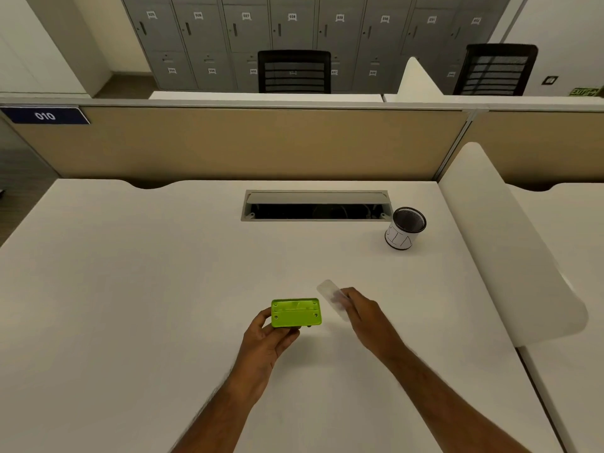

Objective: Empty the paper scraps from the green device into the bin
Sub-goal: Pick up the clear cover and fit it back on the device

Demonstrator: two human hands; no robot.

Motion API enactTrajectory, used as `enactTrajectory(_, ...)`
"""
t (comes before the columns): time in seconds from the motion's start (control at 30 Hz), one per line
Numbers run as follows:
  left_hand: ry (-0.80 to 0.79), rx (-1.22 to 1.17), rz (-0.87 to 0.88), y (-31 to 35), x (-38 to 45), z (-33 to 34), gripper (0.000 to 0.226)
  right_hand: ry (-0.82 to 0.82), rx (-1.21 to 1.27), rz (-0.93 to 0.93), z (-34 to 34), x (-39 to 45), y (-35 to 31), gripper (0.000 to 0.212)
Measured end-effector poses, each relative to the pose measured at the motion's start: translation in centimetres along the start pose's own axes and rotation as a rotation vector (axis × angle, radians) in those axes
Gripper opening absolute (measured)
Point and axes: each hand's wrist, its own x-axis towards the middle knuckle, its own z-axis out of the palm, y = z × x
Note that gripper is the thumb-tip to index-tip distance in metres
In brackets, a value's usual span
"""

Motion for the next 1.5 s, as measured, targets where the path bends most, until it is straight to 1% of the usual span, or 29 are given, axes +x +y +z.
enactTrajectory(0.13, -0.004, 0.006, -0.008, 0.1, -0.3, 0.5, 0.033, -0.004, 0.006, -0.159, -0.7, 0.2, -3.3, 0.031)
enactTrajectory(0.23, -0.012, 0.030, -0.012, 0.2, -0.4, 0.8, 0.033, 0.005, -0.042, -0.297, -0.4, 0.1, -4.7, 0.037)
enactTrajectory(0.33, -0.019, 0.050, -0.013, 0.3, -0.5, 1.1, 0.033, -0.010, -0.134, -0.402, 0.5, -0.2, -4.7, 0.043)
enactTrajectory(0.5, -0.026, 0.062, -0.022, 0.5, -0.3, 1.1, 0.035, -0.021, -0.220, -0.563, 2.3, -0.6, -3.4, 0.048)
enactTrajectory(0.67, -0.022, 0.047, -0.026, 0.6, -0.1, 1.1, 0.033, 0.059, -0.295, -0.663, 2.9, -0.9, -2.9, 0.045)
enactTrajectory(0.73, -0.031, 0.056, -0.026, 0.6, -0.1, 1.2, 0.033, 0.077, -0.317, -0.697, 3.1, -0.8, -2.6, 0.047)
enactTrajectory(0.87, -0.039, 0.068, -0.030, 0.6, 0.1, 1.1, 0.031, 0.056, -0.389, -0.754, 3.4, -0.5, -2.1, 0.049)
enactTrajectory(0.93, -0.043, 0.074, -0.033, 0.6, 0.3, 1.1, 0.031, 0.069, -0.404, -0.773, 3.7, -0.4, -2.0, 0.052)
enactTrajectory(1.1, -0.043, 0.060, -0.050, 0.6, 0.5, 1.1, 0.031, 0.054, -0.501, -0.776, 4.4, -0.3, -1.0, 0.073)
enactTrajectory(1.13, -0.047, 0.054, -0.056, 0.7, 0.5, 1.1, 0.031, 0.052, -0.505, -0.786, 4.5, -0.2, -0.8, 0.074)
enactTrajectory(1.23, -0.061, 0.066, -0.073, 0.6, 0.6, 1.0, 0.030, 0.051, -0.480, -0.785, 4.6, -0.3, -1.0, 0.063)
enactTrajectory(1.3, -0.068, 0.104, -0.087, 0.5, 0.8, 0.8, 0.033, 0.057, -0.454, -0.774, 4.6, -0.3, -0.8, 0.062)
enactTrajectory(1.33, -0.065, 0.146, -0.091, 0.5, 0.9, 0.7, 0.036, 0.058, -0.426, -0.762, 4.7, -0.3, -0.6, 0.063)
enactTrajectory(1.4, -0.042, 0.300, -0.078, 0.4, 1.2, 0.4, 0.052, 0.066, -0.365, -0.730, 4.9, -0.3, -0.1, 0.062)
enactTrajectory(1.43, -0.028, 0.400, -0.045, 0.3, 1.4, 0.1, 0.060, 0.073, -0.343, -0.699, 4.9, -0.3, 0.1, 0.060)
enactTrajectory(1.5, -0.049, 0.589, 0.082, 0.0, 1.8, -0.3, 0.072, 0.077, -0.301, -0.602, 4.7, -0.3, 0.3, 0.054)
